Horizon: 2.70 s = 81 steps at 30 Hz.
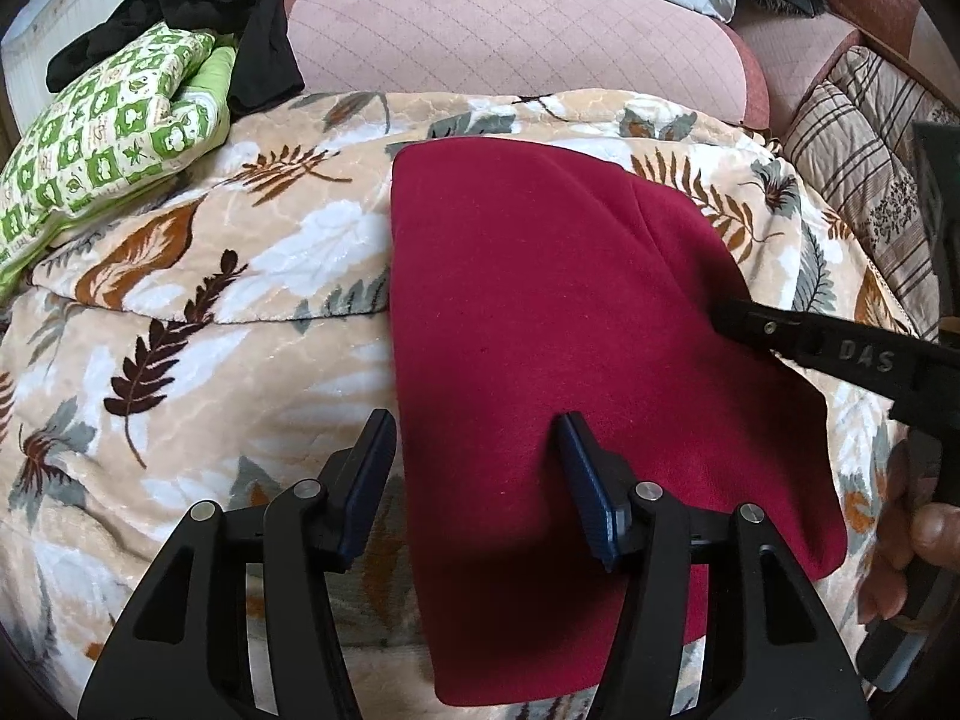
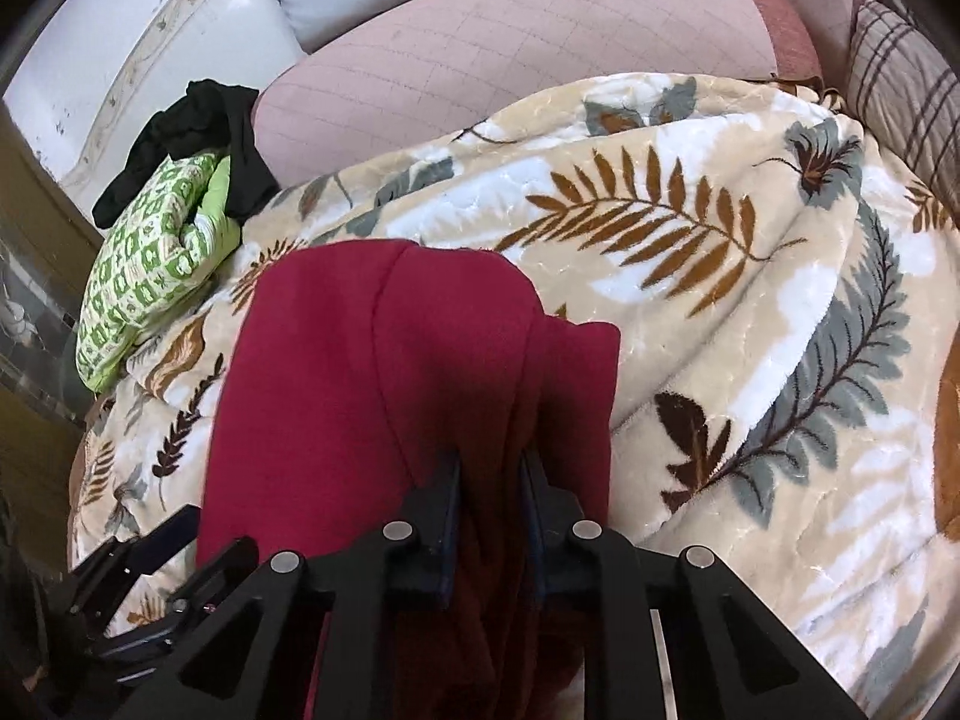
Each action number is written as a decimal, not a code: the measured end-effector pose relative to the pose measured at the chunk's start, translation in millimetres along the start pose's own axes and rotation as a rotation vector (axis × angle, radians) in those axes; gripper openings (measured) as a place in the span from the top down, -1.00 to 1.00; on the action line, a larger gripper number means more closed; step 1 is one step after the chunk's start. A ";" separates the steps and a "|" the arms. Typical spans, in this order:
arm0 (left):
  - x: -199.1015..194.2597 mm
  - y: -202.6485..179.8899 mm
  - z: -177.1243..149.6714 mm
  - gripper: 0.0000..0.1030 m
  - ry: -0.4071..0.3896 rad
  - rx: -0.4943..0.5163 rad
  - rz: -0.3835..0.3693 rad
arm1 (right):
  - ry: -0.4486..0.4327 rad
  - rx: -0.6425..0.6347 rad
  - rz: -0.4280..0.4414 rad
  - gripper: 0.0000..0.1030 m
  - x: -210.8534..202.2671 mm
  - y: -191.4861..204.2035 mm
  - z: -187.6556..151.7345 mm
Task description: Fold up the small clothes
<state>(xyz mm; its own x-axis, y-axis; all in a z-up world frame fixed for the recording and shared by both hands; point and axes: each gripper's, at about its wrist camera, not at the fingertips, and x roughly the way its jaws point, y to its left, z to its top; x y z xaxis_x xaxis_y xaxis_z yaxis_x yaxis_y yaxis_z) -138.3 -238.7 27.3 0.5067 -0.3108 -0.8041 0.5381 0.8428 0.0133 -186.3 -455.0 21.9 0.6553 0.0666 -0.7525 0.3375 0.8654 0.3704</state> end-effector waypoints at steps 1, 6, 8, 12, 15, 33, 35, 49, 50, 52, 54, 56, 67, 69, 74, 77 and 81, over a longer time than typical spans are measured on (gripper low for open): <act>-0.7 0.8 0.1 -0.09 0.002 -0.001 -0.001 | -0.003 0.000 0.000 0.66 -3.2 0.8 0.1; -5.8 7.7 2.5 -0.09 0.020 -0.009 -0.022 | -0.019 -0.030 -0.027 0.66 -19.7 6.6 -4.8; -11.1 16.4 4.9 -0.09 0.019 -0.028 -0.051 | -0.031 -0.022 -0.018 0.65 -26.9 4.9 -6.3; -12.7 42.1 8.1 -0.09 0.018 -0.138 -0.138 | -0.063 0.006 0.001 -0.30 -32.7 -3.6 -8.6; -4.1 52.8 9.6 -0.09 0.054 -0.195 -0.196 | -0.040 0.033 0.003 -0.38 -25.6 -11.3 -10.2; 39.8 36.2 12.0 -0.41 0.097 -0.217 -0.336 | 0.022 0.063 0.148 -0.15 20.9 -17.2 -7.2; 31.7 30.2 12.1 -0.23 0.079 -0.178 -0.309 | 0.010 0.016 0.119 0.07 14.4 -8.8 -7.3; -55.5 53.6 -35.1 -0.05 0.095 -0.135 -0.248 | 0.031 -0.004 0.213 0.33 -47.9 45.4 -52.4; -60.0 55.6 -43.0 -0.05 0.102 -0.137 -0.241 | 0.038 -0.010 0.218 0.33 -48.9 49.6 -58.4; -66.2 57.9 -58.3 -0.05 0.115 -0.142 -0.230 | 0.061 -0.015 0.229 0.33 -50.1 57.2 -74.3; -68.8 57.6 -71.6 -0.05 0.125 -0.146 -0.222 | 0.077 -0.023 0.227 0.33 -48.1 60.3 -85.6; -67.2 55.9 -84.0 -0.05 0.134 -0.145 -0.209 | 0.091 -0.021 0.213 0.33 -44.6 59.7 -94.9; -88.0 55.0 -90.9 -0.08 0.067 -0.131 -0.091 | 0.010 -0.130 0.116 0.00 -93.9 77.3 -99.3; -93.5 54.8 -91.2 -0.08 0.044 -0.132 -0.073 | 0.001 -0.210 0.145 0.13 -100.0 94.7 -105.5; -93.3 53.0 -92.8 -0.08 0.051 -0.127 -0.047 | 0.067 -0.365 0.120 0.33 -80.2 119.6 -134.1; -94.9 53.6 -95.9 -0.08 0.034 -0.131 -0.040 | 0.087 -0.376 0.022 0.39 -61.5 105.3 -149.4; -100.3 51.2 -96.0 -0.08 0.005 -0.138 -0.002 | 0.069 -0.361 0.015 0.43 -68.1 98.5 -149.6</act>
<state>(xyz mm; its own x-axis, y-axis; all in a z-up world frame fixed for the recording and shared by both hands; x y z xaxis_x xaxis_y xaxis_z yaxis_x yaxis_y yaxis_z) -226.2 -122.1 51.6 0.5023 -0.3107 -0.8070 0.4412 0.8947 -0.0698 -298.8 -300.1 28.1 0.6073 0.1036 -0.7877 0.0596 0.9827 0.1752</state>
